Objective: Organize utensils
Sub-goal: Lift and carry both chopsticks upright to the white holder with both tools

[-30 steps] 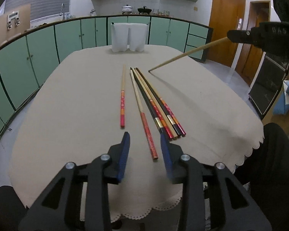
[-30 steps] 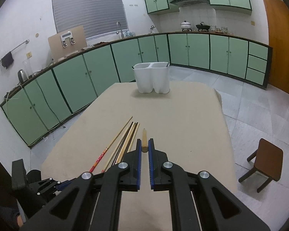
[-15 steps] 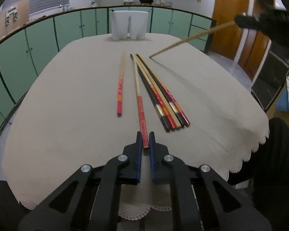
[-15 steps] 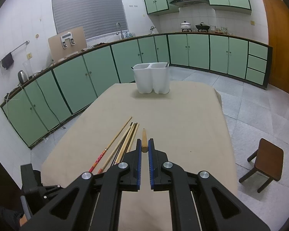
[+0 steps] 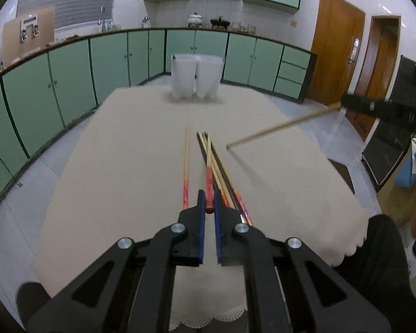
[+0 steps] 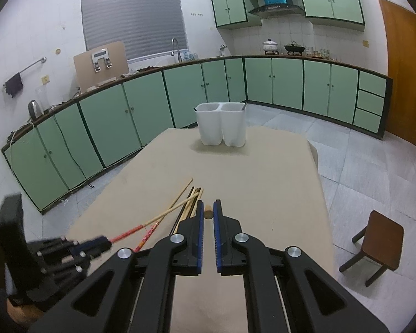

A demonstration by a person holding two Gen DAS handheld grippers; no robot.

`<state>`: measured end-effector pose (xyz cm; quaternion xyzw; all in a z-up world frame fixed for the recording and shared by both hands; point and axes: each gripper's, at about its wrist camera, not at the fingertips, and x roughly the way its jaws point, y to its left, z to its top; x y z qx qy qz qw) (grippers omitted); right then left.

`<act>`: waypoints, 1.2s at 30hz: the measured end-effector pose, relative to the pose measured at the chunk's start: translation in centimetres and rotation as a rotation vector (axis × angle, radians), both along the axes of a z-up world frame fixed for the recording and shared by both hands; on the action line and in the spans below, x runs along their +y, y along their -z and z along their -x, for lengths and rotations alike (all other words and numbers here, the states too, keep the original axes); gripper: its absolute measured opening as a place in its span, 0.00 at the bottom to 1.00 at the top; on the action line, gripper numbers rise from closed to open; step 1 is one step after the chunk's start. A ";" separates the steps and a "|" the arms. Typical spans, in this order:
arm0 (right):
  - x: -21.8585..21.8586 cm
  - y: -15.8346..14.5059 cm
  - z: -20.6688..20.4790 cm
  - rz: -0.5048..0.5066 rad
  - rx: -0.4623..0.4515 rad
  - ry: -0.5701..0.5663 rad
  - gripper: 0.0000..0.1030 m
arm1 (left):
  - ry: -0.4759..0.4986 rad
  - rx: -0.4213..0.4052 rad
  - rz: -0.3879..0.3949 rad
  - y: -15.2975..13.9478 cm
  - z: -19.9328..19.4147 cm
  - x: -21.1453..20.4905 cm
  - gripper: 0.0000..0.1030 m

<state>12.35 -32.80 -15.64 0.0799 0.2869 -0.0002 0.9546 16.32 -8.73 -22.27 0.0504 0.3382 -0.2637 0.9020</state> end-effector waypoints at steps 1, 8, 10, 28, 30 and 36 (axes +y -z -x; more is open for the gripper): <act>0.1 -0.3 0.0 0.005 -0.004 -0.003 0.07 | 0.000 -0.004 0.002 -0.4 -0.1 0.0 0.05; 0.3 -1.6 -0.3 0.032 -0.016 -0.013 0.07 | 0.000 -0.064 0.017 -4.9 -0.8 0.0 0.05; 0.3 -2.0 -0.4 0.037 -0.017 -0.016 0.07 | 0.007 -0.075 0.025 -6.0 -1.0 0.0 0.05; -0.4 -7.0 -4.9 0.116 0.071 -0.118 0.07 | 0.090 -0.075 0.045 -12.1 -6.6 -0.8 0.05; -0.4 -7.5 -5.3 0.123 0.074 -0.128 0.07 | 0.093 -0.076 0.041 -12.6 -7.2 -0.8 0.05; -1.0 -9.2 -7.0 0.113 0.098 -0.159 0.07 | 0.114 -0.096 0.022 -14.6 -9.0 -1.3 0.05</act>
